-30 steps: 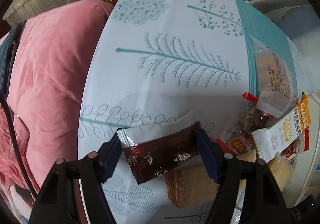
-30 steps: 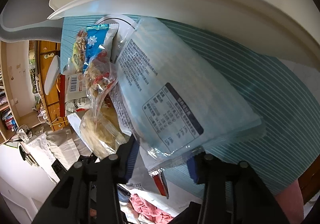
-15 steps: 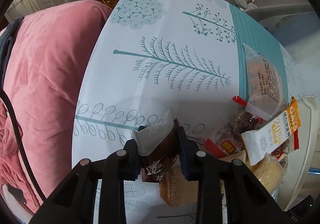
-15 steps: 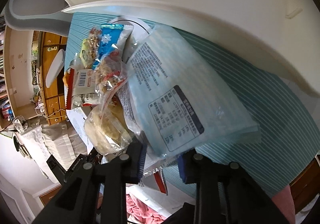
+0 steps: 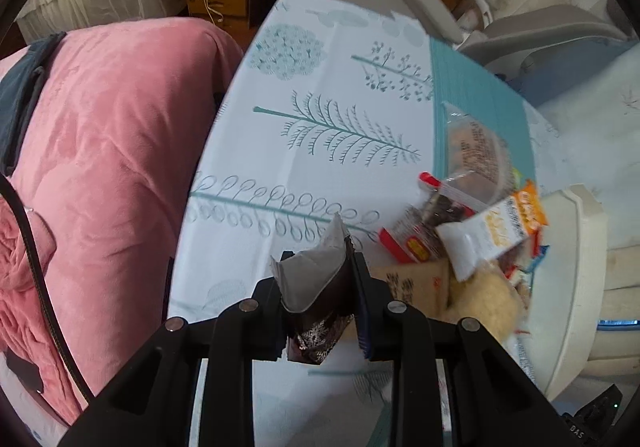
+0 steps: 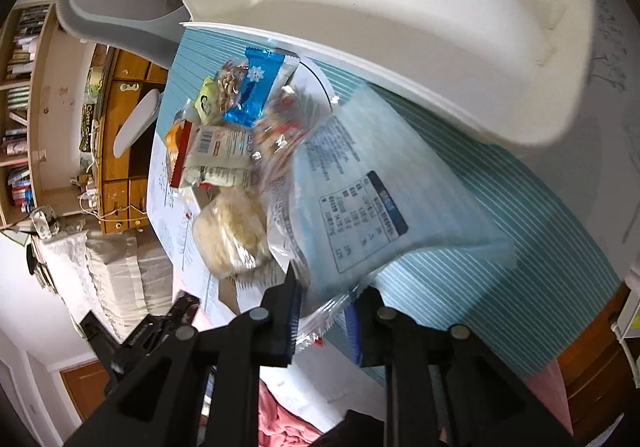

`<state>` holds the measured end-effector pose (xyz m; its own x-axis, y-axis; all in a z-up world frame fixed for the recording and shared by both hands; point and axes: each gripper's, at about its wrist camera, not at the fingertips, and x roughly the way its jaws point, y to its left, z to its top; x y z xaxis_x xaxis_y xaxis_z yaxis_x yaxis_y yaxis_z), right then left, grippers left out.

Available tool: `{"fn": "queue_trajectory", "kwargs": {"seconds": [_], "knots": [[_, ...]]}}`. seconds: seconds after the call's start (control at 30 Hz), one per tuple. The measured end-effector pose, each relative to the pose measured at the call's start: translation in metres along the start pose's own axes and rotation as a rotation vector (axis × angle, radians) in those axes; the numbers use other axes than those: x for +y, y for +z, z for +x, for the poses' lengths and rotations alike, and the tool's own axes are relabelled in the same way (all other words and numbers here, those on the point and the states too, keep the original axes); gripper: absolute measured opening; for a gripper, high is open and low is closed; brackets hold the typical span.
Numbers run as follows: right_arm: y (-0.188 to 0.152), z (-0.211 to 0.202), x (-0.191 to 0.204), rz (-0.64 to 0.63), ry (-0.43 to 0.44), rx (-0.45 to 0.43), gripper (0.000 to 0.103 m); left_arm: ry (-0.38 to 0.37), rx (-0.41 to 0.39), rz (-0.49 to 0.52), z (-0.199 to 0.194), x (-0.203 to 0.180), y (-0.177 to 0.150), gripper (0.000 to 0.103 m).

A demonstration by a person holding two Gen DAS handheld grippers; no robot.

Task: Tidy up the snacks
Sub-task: 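Carry the red-brown wrapper with left tool while right tool carries the clear bag to the tray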

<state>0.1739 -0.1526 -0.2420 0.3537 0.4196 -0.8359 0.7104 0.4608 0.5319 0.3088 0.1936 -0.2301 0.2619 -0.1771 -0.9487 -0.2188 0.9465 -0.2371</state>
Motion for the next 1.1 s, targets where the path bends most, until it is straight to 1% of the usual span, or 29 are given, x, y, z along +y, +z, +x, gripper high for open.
{"fn": "queue_trajectory", "kwargs": {"seconds": [0.17, 0.37, 0.53, 0.7, 0.8, 0.9, 0.97, 1.1], "knots": [[-0.016, -0.022, -0.004, -0.044, 0.009, -0.030, 0.017, -0.036, -0.041, 0.007, -0.040, -0.002, -0.026, 0.025], [-0.033, -0.047, -0.006, -0.099, 0.050, -0.048, 0.015, -0.084, -0.072, 0.035, -0.078, -0.011, -0.065, 0.025], [-0.045, -0.067, -0.002, -0.175, 0.083, -0.067, 0.015, -0.129, -0.092, 0.056, -0.100, -0.023, -0.097, 0.025], [-0.059, -0.086, 0.002, -0.265, 0.101, -0.095, 0.014, -0.174, -0.128, 0.119, -0.121, -0.039, -0.133, 0.025], [-0.064, -0.094, 0.001, -0.280, 0.107, -0.102, 0.014, -0.194, -0.130, 0.144, -0.132, -0.045, -0.146, 0.025], [-0.068, -0.099, 0.004, -0.295, 0.116, -0.108, 0.014, -0.216, -0.154, 0.183, -0.144, -0.052, -0.159, 0.025], [-0.070, -0.104, 0.005, -0.315, 0.124, -0.117, 0.014, -0.230, -0.160, 0.199, -0.148, -0.056, -0.163, 0.025], [-0.070, -0.112, 0.005, -0.344, 0.134, -0.137, 0.014, -0.250, -0.146, 0.221, -0.147, -0.067, -0.169, 0.025]]}}
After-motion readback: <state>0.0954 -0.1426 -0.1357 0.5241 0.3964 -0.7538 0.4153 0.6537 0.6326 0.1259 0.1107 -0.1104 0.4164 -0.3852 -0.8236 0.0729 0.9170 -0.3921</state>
